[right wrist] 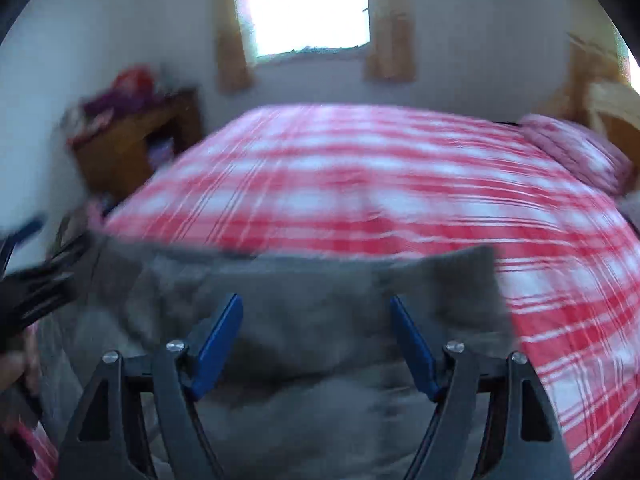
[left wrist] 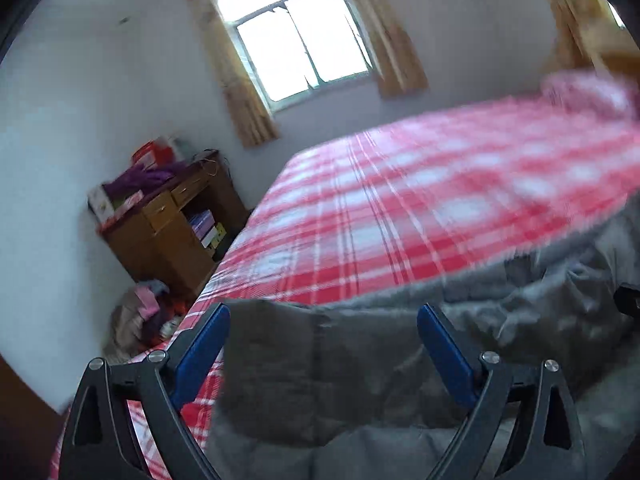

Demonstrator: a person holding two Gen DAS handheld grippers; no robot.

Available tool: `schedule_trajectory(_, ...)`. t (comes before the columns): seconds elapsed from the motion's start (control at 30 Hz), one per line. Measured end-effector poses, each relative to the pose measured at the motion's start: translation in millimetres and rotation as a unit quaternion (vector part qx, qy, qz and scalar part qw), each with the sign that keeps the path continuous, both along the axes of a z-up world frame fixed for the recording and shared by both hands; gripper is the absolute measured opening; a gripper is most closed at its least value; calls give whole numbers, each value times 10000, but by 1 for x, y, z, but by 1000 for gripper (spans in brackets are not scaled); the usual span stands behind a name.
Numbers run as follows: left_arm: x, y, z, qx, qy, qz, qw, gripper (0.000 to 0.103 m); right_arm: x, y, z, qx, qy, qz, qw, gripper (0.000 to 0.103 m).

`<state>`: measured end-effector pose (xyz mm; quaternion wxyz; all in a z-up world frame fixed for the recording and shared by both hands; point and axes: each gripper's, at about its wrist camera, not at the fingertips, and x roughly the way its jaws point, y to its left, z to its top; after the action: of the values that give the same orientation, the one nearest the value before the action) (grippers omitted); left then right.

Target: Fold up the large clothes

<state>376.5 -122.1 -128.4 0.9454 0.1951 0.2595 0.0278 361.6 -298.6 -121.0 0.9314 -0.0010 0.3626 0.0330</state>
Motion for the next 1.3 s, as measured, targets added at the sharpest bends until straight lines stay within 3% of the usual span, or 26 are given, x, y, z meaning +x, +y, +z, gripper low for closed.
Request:
schedule_trajectory(0.07,18,0,-13,219,109,283,9993,95,12,11,-16,-278,276,146,9991,78)
schedule_trajectory(0.17,46,24,-28,-159,444,785,9958,95,34,5,-34,-555,416,-59,9976,78)
schedule_trajectory(0.27,60,42,-38,-618,600,1076,9905,95,47,-17,-41,-373,384,-349,9980,78)
schedule_trajectory(0.5,74,33,-57,-759,620,1147,9886,99,58,-22,-61,-218,265,-543,9979,79)
schedule_trajectory(0.7,86,40,-68,-977,875,1188,9842,102,65,-29,-70,-46,275,-580,9979,80)
schedule_trajectory(1.3,91,24,-79,-401,1024,1278,9857,102,74,-27,-85,-223,604,-714,9954,82)
